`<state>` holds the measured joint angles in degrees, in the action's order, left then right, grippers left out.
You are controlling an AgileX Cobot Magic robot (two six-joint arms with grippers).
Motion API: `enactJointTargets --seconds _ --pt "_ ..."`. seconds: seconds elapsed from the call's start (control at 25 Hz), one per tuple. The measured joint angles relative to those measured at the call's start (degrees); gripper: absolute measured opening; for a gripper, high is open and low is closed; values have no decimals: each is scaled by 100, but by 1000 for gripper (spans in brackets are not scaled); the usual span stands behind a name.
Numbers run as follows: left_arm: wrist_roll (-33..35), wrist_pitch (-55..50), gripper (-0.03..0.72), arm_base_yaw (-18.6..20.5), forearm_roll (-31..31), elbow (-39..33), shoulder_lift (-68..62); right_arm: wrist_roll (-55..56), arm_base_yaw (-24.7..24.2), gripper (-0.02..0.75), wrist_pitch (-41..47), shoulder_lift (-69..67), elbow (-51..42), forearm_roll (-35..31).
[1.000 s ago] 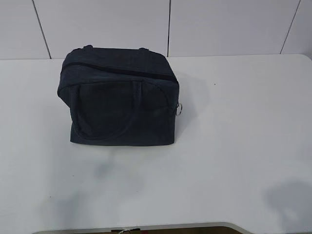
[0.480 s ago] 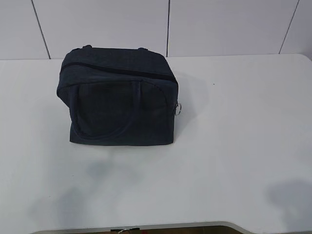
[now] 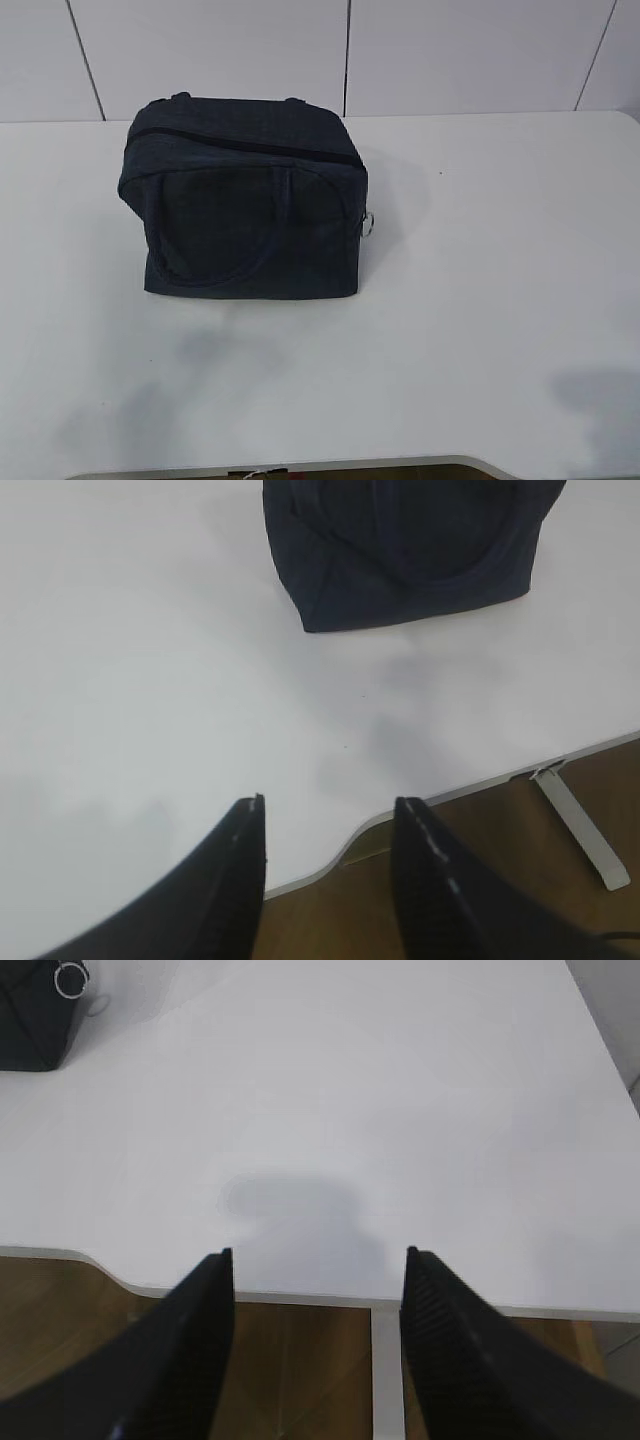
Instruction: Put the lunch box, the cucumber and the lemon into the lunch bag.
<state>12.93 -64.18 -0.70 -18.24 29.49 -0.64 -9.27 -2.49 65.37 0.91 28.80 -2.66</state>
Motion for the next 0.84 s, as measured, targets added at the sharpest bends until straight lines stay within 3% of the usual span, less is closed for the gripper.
enactJointTargets --seconds 0.84 --pt "0 0 270 301 0 0 0 0 0 438 0 0 0 0"
